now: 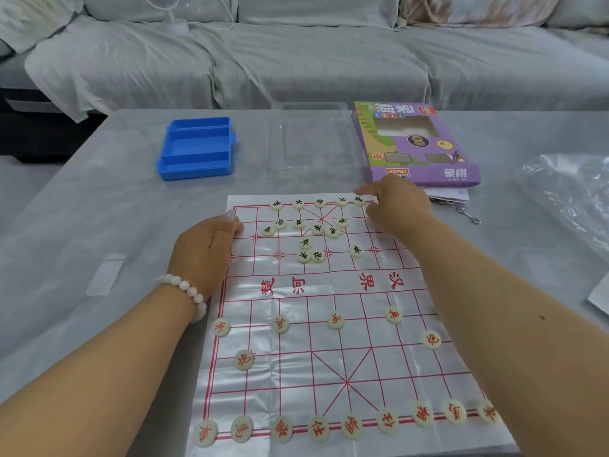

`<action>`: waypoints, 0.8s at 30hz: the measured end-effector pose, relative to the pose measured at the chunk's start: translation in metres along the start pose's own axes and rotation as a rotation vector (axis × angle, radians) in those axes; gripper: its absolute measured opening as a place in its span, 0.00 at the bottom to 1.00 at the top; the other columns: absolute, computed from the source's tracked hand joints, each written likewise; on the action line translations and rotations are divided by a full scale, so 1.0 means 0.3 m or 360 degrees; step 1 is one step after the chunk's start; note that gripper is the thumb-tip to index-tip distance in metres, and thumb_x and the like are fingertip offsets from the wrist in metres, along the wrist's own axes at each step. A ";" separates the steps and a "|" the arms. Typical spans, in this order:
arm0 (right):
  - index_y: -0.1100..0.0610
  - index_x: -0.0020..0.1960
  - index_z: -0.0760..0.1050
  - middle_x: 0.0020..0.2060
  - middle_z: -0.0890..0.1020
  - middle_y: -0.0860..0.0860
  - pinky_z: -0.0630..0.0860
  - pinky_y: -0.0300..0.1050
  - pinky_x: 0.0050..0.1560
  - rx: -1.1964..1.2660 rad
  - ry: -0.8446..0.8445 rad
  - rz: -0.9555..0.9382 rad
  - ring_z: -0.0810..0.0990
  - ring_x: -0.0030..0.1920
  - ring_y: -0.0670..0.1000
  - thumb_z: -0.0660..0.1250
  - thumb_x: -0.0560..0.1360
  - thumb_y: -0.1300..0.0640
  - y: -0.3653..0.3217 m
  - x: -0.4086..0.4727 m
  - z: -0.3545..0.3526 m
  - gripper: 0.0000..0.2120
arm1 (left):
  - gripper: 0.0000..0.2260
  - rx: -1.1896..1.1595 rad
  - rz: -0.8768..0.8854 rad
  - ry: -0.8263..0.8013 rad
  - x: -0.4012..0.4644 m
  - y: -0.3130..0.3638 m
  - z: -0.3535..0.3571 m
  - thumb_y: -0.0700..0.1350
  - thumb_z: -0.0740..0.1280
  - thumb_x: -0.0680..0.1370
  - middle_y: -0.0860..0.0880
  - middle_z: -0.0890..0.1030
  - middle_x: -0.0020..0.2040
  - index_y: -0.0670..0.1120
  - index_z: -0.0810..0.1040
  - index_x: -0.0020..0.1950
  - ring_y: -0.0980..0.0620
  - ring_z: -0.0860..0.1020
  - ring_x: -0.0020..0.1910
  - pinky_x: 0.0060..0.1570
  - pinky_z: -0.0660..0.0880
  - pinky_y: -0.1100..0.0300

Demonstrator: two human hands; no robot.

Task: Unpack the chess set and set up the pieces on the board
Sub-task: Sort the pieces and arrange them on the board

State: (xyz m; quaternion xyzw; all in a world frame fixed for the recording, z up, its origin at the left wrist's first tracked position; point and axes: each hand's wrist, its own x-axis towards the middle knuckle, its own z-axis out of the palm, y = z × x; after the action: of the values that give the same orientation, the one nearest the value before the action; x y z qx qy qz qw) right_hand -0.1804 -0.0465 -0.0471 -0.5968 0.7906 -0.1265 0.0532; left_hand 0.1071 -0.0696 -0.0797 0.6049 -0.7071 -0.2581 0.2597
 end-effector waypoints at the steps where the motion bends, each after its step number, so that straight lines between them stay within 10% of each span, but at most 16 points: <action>1: 0.43 0.63 0.75 0.58 0.76 0.52 0.73 0.48 0.55 -0.0055 -0.0046 -0.0035 0.76 0.56 0.56 0.60 0.75 0.59 -0.005 -0.001 0.001 0.20 | 0.25 0.0001 -0.0005 0.0001 -0.001 0.000 0.000 0.56 0.46 0.81 0.50 0.75 0.65 0.47 0.77 0.63 0.50 0.71 0.65 0.61 0.58 0.64; 10: 0.44 0.63 0.76 0.63 0.75 0.52 0.73 0.49 0.58 -0.0019 -0.0142 -0.0042 0.75 0.59 0.56 0.58 0.75 0.59 0.003 -0.014 -0.014 0.20 | 0.24 -0.0011 -0.0008 0.0011 -0.003 0.002 -0.002 0.56 0.47 0.81 0.50 0.75 0.65 0.47 0.77 0.63 0.50 0.71 0.65 0.61 0.58 0.64; 17: 0.47 0.59 0.79 0.34 0.69 0.44 0.65 0.36 0.34 0.0524 -0.0115 -0.0167 0.68 0.31 0.43 0.66 0.75 0.58 -0.036 -0.034 -0.047 0.14 | 0.23 -0.0013 -0.0040 0.0001 -0.002 0.009 -0.002 0.55 0.47 0.81 0.50 0.75 0.65 0.48 0.77 0.63 0.49 0.71 0.65 0.61 0.58 0.64; 24: 0.48 0.52 0.82 0.36 0.72 0.45 0.67 0.36 0.35 0.0343 -0.0367 -0.0366 0.73 0.38 0.47 0.75 0.68 0.52 -0.090 -0.051 -0.035 0.12 | 0.22 -0.0019 -0.0043 -0.0017 -0.003 0.011 -0.004 0.55 0.48 0.82 0.50 0.75 0.66 0.48 0.76 0.63 0.50 0.71 0.65 0.60 0.57 0.66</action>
State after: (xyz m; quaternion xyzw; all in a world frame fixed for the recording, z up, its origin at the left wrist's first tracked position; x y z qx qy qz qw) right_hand -0.1535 -0.0374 -0.0310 -0.6846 0.6878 -0.1464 0.1921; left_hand 0.1057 -0.0683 -0.0766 0.6115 -0.6988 -0.2689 0.2559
